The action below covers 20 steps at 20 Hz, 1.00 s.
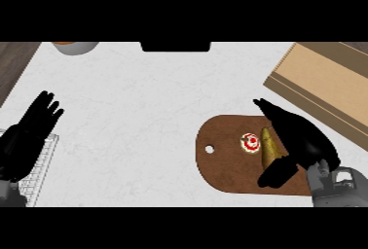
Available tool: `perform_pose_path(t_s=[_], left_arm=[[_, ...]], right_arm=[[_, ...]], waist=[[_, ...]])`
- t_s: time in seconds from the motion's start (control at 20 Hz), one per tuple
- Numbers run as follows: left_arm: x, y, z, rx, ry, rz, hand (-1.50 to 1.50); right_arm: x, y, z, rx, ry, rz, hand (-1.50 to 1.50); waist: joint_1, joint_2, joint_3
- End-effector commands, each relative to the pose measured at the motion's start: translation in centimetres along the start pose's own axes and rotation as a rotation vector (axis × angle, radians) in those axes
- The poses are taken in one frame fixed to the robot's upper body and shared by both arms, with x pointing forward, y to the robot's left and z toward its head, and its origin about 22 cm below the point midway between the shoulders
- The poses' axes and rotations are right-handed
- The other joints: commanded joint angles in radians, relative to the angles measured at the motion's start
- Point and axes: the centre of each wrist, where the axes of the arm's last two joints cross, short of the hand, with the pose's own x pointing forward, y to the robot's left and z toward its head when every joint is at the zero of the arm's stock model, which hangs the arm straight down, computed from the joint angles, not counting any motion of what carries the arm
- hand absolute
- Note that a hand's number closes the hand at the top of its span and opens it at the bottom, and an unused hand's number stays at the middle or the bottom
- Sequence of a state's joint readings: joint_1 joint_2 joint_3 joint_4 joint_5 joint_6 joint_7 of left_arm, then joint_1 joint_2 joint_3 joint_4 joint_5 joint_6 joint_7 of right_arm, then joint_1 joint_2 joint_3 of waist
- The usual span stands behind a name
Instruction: Pick the cupcake from the cutting board and place it in the cardboard box
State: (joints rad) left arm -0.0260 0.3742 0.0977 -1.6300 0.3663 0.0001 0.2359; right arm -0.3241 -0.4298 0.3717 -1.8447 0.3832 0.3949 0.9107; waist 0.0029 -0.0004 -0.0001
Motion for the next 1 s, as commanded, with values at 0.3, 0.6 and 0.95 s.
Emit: perform_pose_path(t_s=[0.3,0.6,0.95], left_arm=[[-0.2,0.1,-1.3,0.015,0.007,-0.011,0.00],[-1.0,-0.7,0.3,0.010,0.021,-0.019,0.00],[-0.7,-1.3,-0.4,-0.012,0.010,-0.011,0.00]], right_arm=[[1.4,-0.1,-1.3,0.007,0.048,0.086,-1.50],[1.4,0.6,-3.5,0.038,0.068,0.098,-1.50],[1.4,3.8,-4.2,0.049,0.136,0.133,-1.50]], waist=[[-0.002,0.001,0.000],[0.002,0.001,0.000],[0.002,0.001,0.000]])
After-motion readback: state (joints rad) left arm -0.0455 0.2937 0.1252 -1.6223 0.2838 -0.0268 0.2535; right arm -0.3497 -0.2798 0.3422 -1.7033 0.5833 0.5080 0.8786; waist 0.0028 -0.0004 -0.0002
